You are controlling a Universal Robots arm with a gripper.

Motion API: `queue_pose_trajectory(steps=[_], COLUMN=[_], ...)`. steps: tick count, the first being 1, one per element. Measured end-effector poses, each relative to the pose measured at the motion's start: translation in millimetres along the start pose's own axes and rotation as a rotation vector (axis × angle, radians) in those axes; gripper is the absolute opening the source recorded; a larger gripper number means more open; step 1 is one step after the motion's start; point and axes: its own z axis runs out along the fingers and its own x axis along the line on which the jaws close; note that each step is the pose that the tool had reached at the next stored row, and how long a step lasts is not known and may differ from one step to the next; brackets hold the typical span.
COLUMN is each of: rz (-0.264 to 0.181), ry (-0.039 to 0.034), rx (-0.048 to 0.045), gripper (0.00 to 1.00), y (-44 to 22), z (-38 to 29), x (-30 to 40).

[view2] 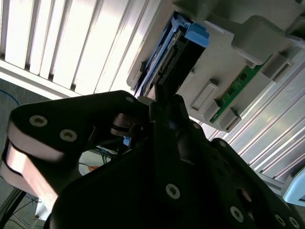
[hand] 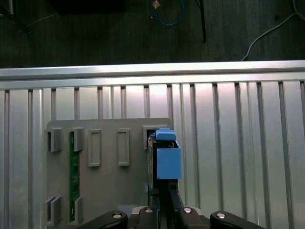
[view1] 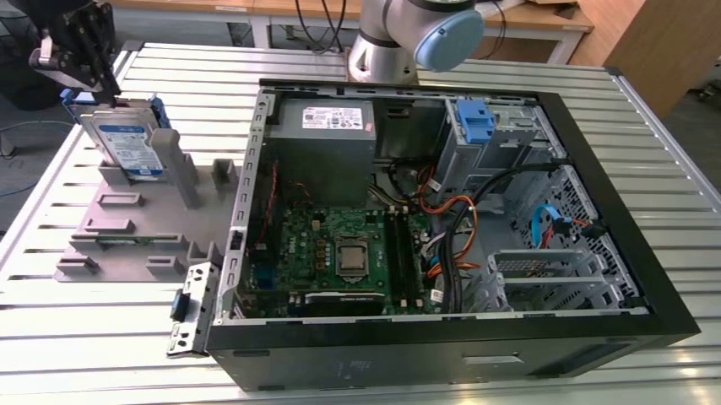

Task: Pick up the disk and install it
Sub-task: 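Pick up the disk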

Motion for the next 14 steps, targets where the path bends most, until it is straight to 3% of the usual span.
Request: queue_pose_trajectory(steps=[1, 4, 5, 9, 14], rz=[0.0, 0.0, 0.0, 0.0, -0.001], ry=[0.0, 0.0, 0.0, 0.0, -0.0017], rx=[-0.0001, 0.0, 0.0, 0.0003, 0.0322], gripper=[0.23, 0.41, 0.41, 0.64, 0.64], y=[0.0, -0.1, -0.1, 0.0, 3.1], z=[0.0, 0.0, 0.0, 0.0, 3.8], x=[0.0, 0.0, 0.0, 0.0, 0.3])
